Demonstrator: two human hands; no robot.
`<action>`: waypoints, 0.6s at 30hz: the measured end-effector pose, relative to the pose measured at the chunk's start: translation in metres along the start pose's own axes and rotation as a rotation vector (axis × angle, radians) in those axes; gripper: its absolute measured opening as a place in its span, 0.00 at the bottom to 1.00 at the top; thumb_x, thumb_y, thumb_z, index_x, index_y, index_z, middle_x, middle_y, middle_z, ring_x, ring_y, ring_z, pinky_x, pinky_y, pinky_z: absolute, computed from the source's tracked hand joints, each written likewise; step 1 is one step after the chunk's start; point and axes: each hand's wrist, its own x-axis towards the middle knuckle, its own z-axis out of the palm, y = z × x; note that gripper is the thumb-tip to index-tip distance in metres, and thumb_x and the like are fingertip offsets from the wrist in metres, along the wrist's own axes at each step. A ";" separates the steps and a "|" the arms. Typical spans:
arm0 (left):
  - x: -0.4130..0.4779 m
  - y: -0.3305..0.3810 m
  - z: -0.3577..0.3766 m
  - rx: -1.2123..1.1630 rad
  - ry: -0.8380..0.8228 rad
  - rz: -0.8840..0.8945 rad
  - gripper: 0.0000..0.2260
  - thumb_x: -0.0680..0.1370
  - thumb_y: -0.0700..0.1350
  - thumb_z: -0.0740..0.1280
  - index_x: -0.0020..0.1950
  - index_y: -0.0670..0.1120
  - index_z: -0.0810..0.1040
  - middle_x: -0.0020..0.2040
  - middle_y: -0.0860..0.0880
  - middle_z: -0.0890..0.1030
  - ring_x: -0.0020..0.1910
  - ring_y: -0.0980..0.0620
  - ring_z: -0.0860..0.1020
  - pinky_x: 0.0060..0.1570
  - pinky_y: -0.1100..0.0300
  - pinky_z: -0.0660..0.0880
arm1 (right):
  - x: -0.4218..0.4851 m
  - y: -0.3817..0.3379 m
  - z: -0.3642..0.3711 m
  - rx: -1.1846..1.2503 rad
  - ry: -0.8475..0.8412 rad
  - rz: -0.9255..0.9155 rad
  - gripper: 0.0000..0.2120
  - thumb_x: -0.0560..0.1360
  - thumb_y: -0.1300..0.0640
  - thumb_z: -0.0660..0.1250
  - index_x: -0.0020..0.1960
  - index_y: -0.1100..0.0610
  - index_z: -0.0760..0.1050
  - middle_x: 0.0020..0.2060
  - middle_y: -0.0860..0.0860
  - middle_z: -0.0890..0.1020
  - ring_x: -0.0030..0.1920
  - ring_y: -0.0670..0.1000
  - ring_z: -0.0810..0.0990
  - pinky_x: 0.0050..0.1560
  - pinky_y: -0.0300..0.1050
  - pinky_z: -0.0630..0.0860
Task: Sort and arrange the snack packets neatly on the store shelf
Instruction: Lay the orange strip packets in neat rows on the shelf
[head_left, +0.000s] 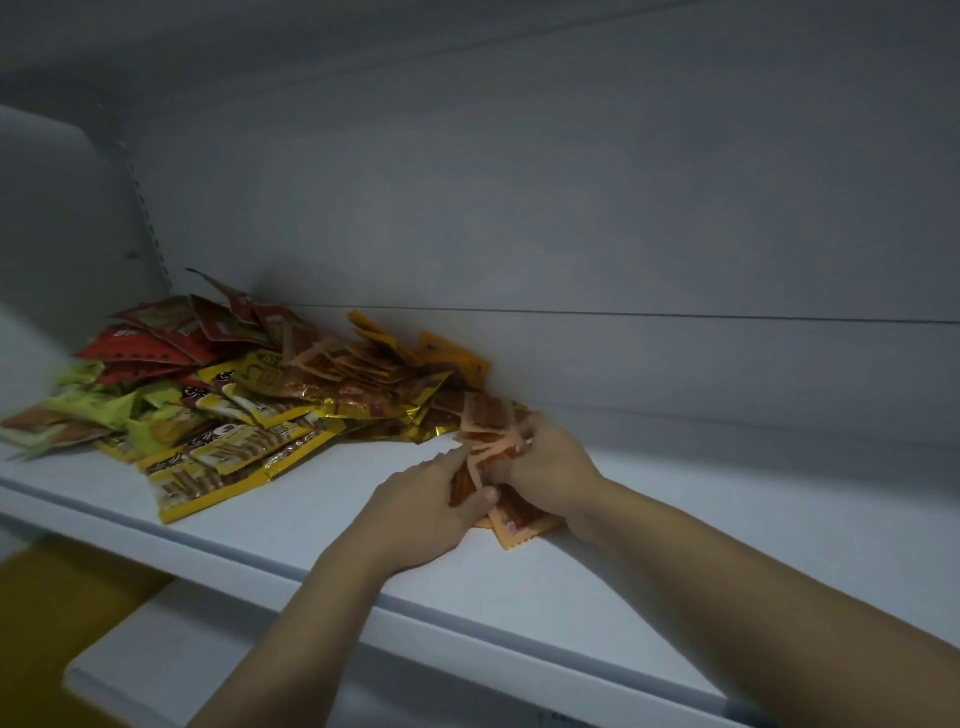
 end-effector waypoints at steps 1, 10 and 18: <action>0.000 -0.002 0.000 -0.020 0.000 -0.002 0.27 0.79 0.65 0.59 0.77 0.61 0.60 0.67 0.56 0.76 0.62 0.50 0.75 0.48 0.59 0.67 | 0.000 0.000 0.000 0.087 -0.004 0.015 0.15 0.70 0.57 0.75 0.43 0.48 0.68 0.43 0.48 0.80 0.43 0.47 0.80 0.36 0.40 0.74; -0.002 -0.012 -0.002 -0.367 -0.036 0.052 0.31 0.75 0.52 0.73 0.75 0.60 0.65 0.60 0.74 0.66 0.52 0.80 0.68 0.45 0.83 0.65 | 0.002 -0.008 -0.004 0.227 -0.098 0.097 0.11 0.68 0.66 0.76 0.44 0.56 0.77 0.39 0.53 0.85 0.42 0.54 0.85 0.43 0.46 0.82; 0.000 -0.004 0.000 -0.112 -0.022 -0.128 0.44 0.69 0.73 0.65 0.79 0.59 0.52 0.78 0.54 0.63 0.76 0.48 0.62 0.75 0.40 0.46 | 0.003 -0.007 -0.003 0.182 -0.120 0.111 0.14 0.70 0.62 0.75 0.55 0.58 0.79 0.47 0.54 0.85 0.48 0.56 0.84 0.55 0.53 0.81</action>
